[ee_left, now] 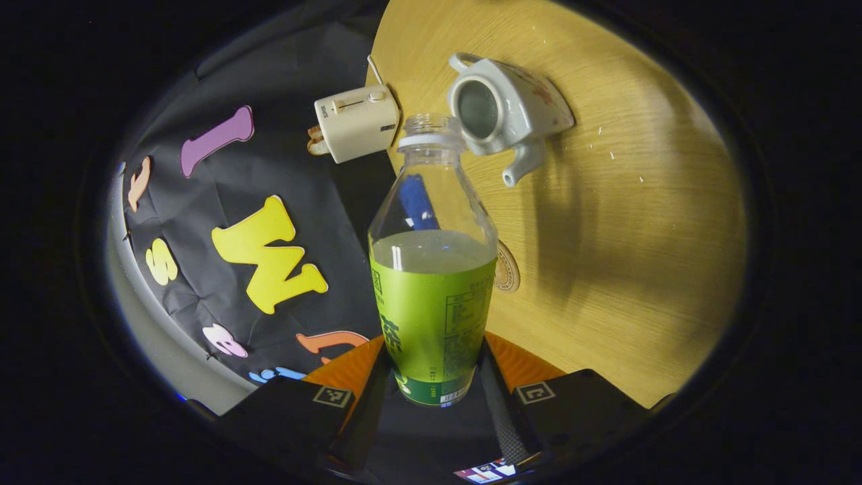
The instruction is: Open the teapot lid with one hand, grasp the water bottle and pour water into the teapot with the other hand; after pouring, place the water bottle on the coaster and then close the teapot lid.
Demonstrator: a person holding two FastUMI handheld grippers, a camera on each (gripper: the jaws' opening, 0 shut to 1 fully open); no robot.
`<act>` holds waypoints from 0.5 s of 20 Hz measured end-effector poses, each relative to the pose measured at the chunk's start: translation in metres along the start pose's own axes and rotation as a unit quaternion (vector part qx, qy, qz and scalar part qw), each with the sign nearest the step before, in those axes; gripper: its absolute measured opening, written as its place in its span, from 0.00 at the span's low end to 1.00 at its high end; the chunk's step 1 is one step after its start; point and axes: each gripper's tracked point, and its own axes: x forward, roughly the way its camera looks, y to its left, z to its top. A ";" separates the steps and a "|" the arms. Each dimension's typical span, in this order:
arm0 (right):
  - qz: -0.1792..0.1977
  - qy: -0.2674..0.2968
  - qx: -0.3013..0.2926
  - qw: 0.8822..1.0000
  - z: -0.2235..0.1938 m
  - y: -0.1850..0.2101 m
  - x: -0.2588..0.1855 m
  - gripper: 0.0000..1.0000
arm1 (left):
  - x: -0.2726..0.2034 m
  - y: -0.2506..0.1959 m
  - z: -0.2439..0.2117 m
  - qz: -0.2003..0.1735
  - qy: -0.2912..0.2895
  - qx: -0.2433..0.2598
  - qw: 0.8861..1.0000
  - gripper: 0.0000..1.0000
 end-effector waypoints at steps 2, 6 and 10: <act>0.004 0.003 0.007 1.000 -0.002 -0.001 0.001 0.00 | -0.001 0.004 0.000 0.008 0.011 0.014 1.000 0.73; 0.006 0.004 0.013 1.000 -0.004 -0.005 0.000 0.00 | -0.002 0.007 0.003 0.008 0.020 0.039 0.999 0.74; 0.009 0.003 0.015 1.000 -0.004 -0.005 -0.002 0.00 | -0.001 0.010 0.002 0.011 0.028 0.053 0.998 0.74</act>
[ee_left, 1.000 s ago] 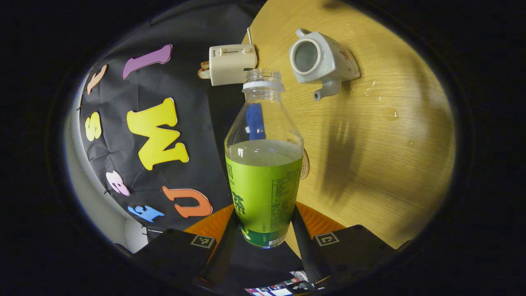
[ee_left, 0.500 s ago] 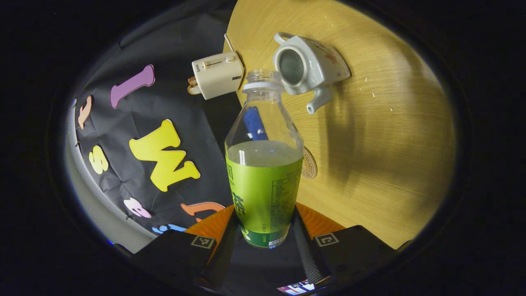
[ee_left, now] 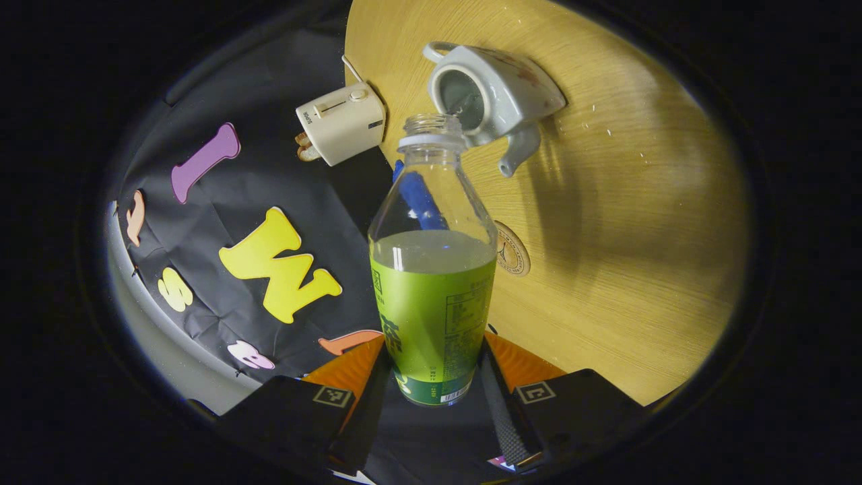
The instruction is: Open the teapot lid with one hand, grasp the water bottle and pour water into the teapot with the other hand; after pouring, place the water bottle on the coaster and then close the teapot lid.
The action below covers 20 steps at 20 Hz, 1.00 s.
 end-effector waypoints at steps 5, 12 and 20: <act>0.002 0.002 0.005 1.000 -0.004 -0.002 0.001 0.00 | -0.002 0.014 -0.002 0.014 0.009 0.020 1.000 0.74; 0.000 0.000 0.010 1.000 -0.003 -0.003 -0.001 0.00 | -0.007 0.023 -0.002 0.020 0.014 0.053 0.998 0.73; 0.001 0.001 0.013 1.000 -0.003 -0.005 -0.002 0.00 | -0.010 0.034 -0.002 0.029 0.022 0.085 0.996 0.73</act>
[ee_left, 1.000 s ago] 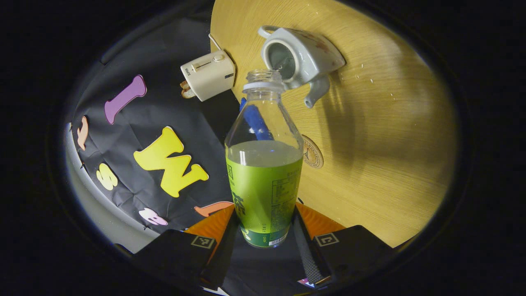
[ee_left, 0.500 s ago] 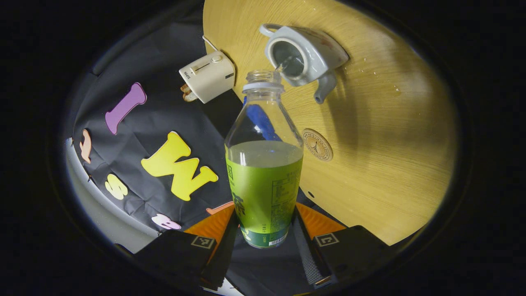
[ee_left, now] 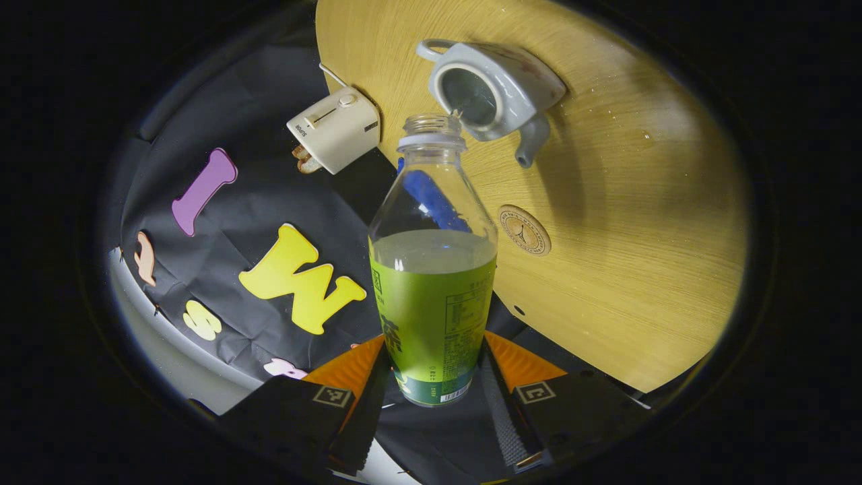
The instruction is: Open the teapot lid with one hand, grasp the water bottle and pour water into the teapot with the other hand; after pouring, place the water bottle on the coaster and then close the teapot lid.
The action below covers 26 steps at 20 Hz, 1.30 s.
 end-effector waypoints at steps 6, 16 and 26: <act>-0.001 0.000 -0.001 1.000 0.000 0.000 0.000 0.00 | -0.003 0.002 0.001 0.003 0.001 0.006 1.000 0.73; -0.003 -0.003 -0.005 1.000 0.003 -0.001 -0.001 0.00 | -0.003 0.003 -0.001 0.006 0.003 -0.003 1.000 0.73; -0.011 -0.017 -0.014 1.000 0.016 0.000 -0.003 0.00 | 0.001 -0.025 -0.006 -0.034 -0.050 -0.207 0.976 0.73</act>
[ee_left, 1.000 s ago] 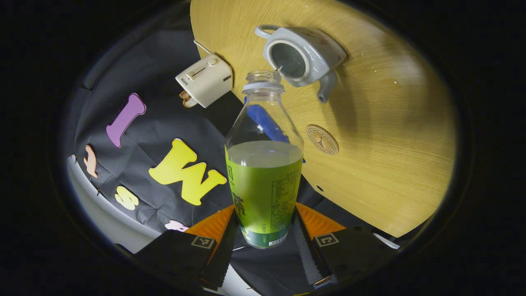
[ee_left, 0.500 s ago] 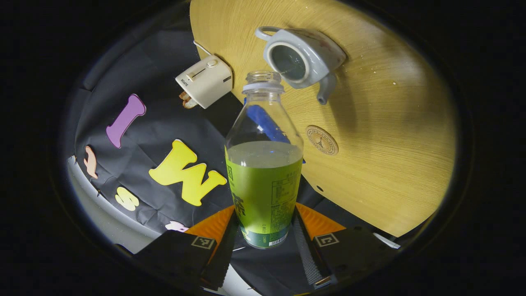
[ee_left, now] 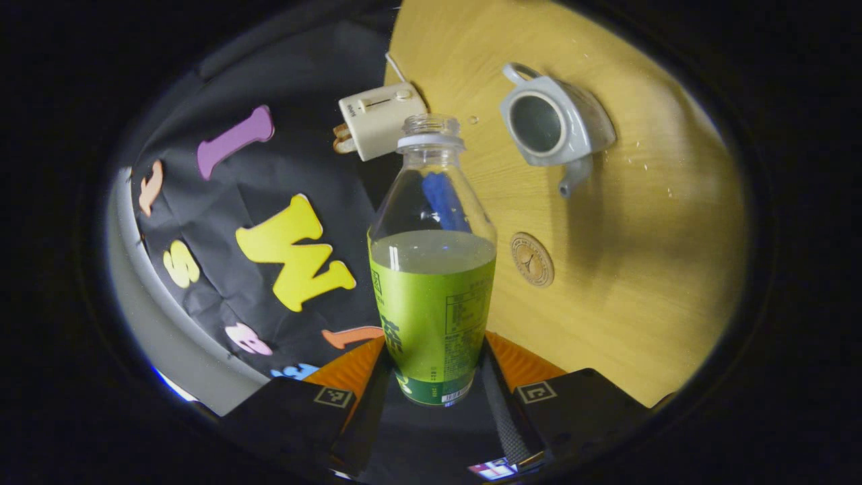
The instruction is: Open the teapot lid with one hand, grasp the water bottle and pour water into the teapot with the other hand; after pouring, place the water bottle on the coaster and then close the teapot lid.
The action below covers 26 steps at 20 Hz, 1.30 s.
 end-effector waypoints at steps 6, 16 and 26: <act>-0.002 -0.014 -0.011 1.000 0.022 0.014 -0.003 0.00 | -0.015 -0.056 0.001 -0.113 -0.061 -0.226 0.966 0.73; 0.005 -0.027 -0.043 0.999 0.042 0.055 -0.007 0.00 | -0.046 -0.077 -0.009 -0.114 -0.125 -0.586 0.792 0.74; 0.016 -0.039 -0.047 0.998 0.051 0.087 -0.004 0.00 | -0.008 -0.021 -0.013 -0.071 -0.184 -0.741 0.642 0.74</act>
